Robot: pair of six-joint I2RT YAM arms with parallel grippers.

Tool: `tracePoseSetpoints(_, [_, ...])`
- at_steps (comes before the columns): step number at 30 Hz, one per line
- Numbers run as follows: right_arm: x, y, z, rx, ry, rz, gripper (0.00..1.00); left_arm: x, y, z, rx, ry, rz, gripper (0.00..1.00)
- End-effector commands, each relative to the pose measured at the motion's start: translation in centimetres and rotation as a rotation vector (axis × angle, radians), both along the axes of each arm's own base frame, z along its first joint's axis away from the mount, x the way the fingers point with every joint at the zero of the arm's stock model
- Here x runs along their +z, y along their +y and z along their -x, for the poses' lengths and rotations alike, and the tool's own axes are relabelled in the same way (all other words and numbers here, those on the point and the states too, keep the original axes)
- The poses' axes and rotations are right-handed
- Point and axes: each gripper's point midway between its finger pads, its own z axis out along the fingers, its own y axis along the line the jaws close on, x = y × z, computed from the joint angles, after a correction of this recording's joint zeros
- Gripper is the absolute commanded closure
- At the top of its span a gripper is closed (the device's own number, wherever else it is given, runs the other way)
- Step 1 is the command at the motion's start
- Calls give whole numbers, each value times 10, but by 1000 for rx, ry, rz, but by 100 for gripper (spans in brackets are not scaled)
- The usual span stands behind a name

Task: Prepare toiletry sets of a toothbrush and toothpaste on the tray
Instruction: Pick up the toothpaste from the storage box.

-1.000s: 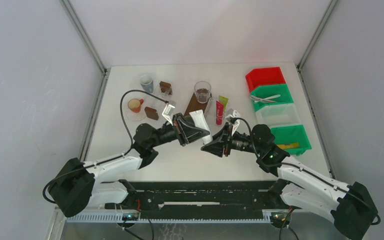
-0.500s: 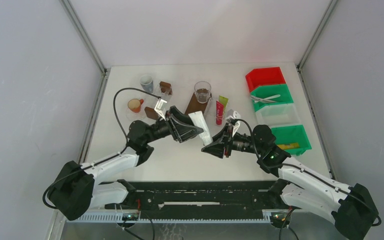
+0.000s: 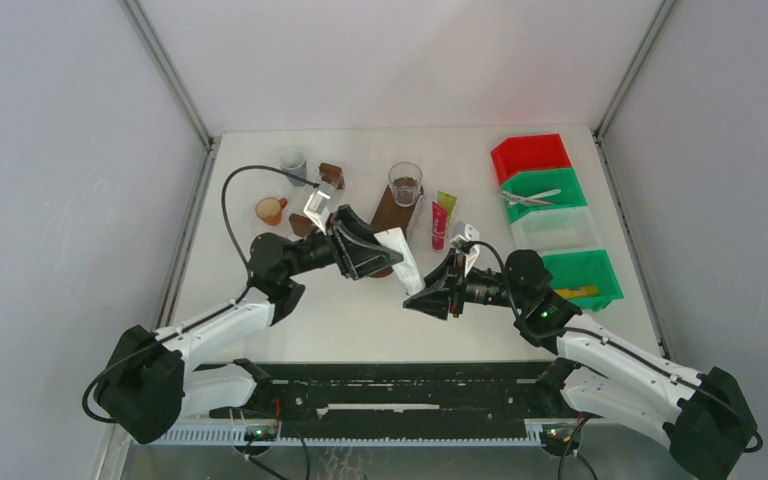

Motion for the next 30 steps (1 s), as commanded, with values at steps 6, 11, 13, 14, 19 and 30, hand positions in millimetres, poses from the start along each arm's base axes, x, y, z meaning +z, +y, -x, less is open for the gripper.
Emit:
tracePoseSetpoints(6, [24,3,3,36,-87,-53,100,46,2,7,-40,-105,74,63])
tracePoseSetpoints(11, [23,3,4,43,-88,-51,99,45,3,9,-46,-111,68,100])
tracePoseSetpoints(13, [23,3,4,40,-91,-50,90,44,4,8,-34,-123,69,100])
tracePoseSetpoints(14, [24,2,3,33,-93,-52,78,45,6,7,-22,-130,72,100])
tracePoseSetpoints(19, [37,-13,-11,-47,-137,-32,24,43,23,-12,102,-141,70,100])
tracePoseSetpoints(30, [62,-61,-56,-305,-205,-39,19,23,127,-127,917,-133,-263,100])
